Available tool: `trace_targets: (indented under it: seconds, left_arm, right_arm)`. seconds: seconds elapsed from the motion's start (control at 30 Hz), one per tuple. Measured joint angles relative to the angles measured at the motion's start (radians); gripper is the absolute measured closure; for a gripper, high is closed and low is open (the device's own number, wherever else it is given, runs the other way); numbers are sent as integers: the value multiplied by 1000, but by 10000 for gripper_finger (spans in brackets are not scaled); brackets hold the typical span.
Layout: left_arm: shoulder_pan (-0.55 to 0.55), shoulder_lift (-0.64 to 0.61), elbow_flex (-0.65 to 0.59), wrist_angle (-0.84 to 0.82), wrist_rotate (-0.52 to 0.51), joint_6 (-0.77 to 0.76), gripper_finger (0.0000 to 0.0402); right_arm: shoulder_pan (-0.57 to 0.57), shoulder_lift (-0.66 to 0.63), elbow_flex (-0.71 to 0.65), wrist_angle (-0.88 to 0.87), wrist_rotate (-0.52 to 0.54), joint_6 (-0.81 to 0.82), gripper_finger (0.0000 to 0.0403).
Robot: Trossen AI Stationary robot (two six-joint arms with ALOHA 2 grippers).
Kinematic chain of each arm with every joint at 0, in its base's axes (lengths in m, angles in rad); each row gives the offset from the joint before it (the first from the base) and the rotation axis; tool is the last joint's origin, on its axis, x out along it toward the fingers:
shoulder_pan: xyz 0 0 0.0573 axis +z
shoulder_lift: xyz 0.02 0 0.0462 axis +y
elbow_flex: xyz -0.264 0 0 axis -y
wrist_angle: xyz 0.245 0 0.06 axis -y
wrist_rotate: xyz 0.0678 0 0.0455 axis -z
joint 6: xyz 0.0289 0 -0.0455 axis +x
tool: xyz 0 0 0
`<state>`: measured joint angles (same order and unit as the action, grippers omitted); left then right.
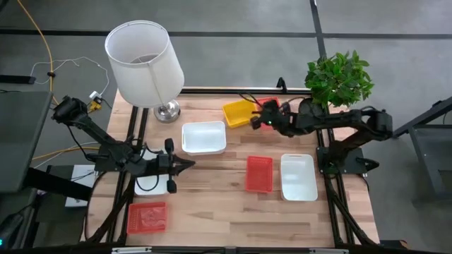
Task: Stack baskets by color
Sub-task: Adjust the stacked yellow bins
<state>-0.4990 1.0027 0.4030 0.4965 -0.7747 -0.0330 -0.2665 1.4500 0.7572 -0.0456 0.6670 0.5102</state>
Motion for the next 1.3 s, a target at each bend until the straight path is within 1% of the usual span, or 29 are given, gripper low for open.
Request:
trace_targets:
  seconds: [0.1, 0.3, 0.37, 0.47, 0.53, 0.67, 0.8, 0.9, 1.03, 1.3]
  left_arm:
    - [18, 0, 0, 3, 7, -11, 401]
    - [28, 0, 0, -1, 8, -16, 401]
    - [28, 0, 0, -5, 9, -16, 401]
    - [28, 0, 0, -7, 11, -17, 401]
    - [28, 0, 0, -10, 16, -18, 401]
    - [28, 0, 0, -10, 35, -19, 401]
    - [28, 0, 0, -10, 35, -19, 401]
    - [28, 0, 0, -10, 35, -19, 401]
    - [28, 0, 0, -10, 35, -19, 401]
    - [28, 0, 0, -6, 35, -19, 401]
  right_arm:
    - [-36, 53, 13, -7, -44, 18, 403]
    - [-56, 140, 57, -27, -78, 32, 403]
    - [-54, 159, 76, -27, -88, 32, 403]
    - [-53, 183, 89, -52, -73, 32, 403]
    - [-54, 188, 96, -56, -64, 33, 403]
    - [-54, 186, 100, -69, -12, 33, 403]
    - [-51, 183, 100, -64, 3, 25, 403]
    - [-52, 183, 100, -93, 24, 32, 403]
    - [-55, 183, 100, -138, 22, 42, 403]
    - [-39, 183, 100, -158, 10, 51, 403]
